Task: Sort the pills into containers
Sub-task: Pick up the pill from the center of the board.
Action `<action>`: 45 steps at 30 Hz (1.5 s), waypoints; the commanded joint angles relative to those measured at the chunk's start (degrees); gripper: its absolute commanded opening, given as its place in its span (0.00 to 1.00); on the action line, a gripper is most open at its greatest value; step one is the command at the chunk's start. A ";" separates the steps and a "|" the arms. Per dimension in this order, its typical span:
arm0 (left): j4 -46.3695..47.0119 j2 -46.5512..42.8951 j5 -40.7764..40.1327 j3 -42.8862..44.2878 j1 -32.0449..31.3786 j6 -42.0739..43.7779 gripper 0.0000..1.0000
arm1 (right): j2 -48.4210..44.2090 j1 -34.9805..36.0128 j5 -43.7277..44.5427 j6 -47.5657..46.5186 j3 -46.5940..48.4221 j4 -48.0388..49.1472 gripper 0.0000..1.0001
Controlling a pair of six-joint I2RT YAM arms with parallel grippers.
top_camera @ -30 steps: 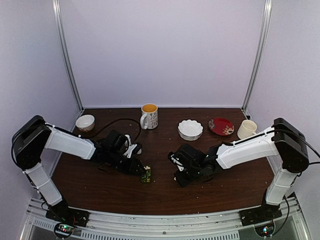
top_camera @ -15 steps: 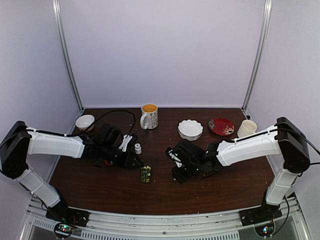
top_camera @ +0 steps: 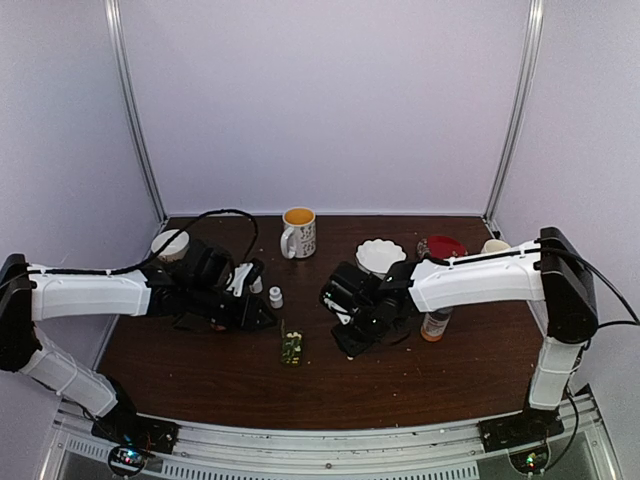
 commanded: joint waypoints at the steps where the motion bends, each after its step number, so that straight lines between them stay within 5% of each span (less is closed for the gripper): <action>1: 1.41 -1.52 -2.27 -0.62 0.36 0.30 0.40 | 2.31 0.13 -0.86 -1.39 4.60 -10.29 0.29; 30: 4.90 -0.93 -1.07 -3.47 0.37 0.17 0.39 | 12.39 -0.09 -1.19 -4.11 12.17 -14.19 0.20; 37: 5.28 0.55 -0.38 -3.05 0.36 0.18 0.39 | 11.05 -0.22 -0.80 -4.34 12.09 -13.31 0.11; 45: 5.52 1.92 -0.80 -2.78 0.36 0.35 0.39 | 4.68 -0.23 -3.39 -5.01 12.08 -5.77 0.12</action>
